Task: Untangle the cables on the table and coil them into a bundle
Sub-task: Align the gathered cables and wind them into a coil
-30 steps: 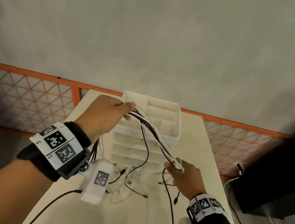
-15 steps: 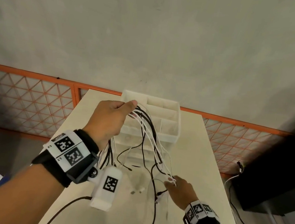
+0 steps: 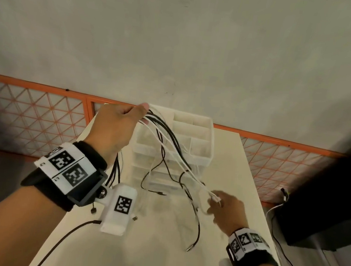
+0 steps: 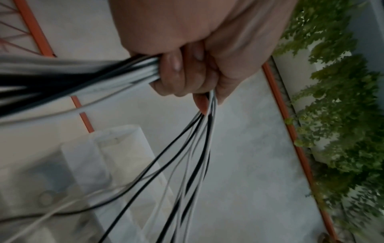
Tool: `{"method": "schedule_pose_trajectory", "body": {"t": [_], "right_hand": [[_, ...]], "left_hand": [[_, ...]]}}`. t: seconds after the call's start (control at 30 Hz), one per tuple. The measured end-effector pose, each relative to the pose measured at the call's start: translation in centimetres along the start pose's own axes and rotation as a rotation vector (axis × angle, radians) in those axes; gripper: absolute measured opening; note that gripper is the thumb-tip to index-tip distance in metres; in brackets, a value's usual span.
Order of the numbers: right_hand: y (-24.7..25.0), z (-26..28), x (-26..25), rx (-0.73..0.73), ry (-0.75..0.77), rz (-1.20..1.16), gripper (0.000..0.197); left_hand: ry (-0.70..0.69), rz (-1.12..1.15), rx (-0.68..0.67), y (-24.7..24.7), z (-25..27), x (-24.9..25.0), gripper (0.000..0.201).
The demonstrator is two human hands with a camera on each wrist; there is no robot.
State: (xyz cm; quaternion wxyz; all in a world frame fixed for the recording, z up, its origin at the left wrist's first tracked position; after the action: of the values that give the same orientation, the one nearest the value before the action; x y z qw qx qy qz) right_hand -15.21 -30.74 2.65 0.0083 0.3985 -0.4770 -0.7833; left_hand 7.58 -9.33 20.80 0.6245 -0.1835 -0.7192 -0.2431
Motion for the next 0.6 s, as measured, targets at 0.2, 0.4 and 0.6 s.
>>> {"method": "schedule_pose_trajectory", "body": {"t": [0.2, 0.4, 0.6], "right_hand": [[-3.0, -0.2, 3.7, -0.111, -0.261, -0.082, 0.021], [2.5, -0.1, -1.7, 0.184, -0.007, -0.407, 0.03], [0.7, -0.1, -1.1, -0.041, 0.033, 0.339, 0.038]], "left_hand": [[0.025, 0.04, -0.035, 0.2, -0.4, -0.2, 0.055], [0.077, -0.023, -0.054, -0.2, -0.3, -1.5, 0.043], [0.049, 0.061, -0.059, 0.7, -0.9, -0.3, 0.037]]}}
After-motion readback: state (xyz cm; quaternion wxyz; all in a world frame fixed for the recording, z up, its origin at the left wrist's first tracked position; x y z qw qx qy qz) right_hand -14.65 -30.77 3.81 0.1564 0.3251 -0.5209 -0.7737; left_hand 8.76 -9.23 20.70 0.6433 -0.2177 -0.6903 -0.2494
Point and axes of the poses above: each hand's wrist, its own z-axis away from the middle knuckle, its own y-axis out of the back of the hand, x = y × z, the point moved 3 cm from there along -z, towards the middle knuckle, and after that the axes turned 7 degrees about -x, right-handed, at the moved point
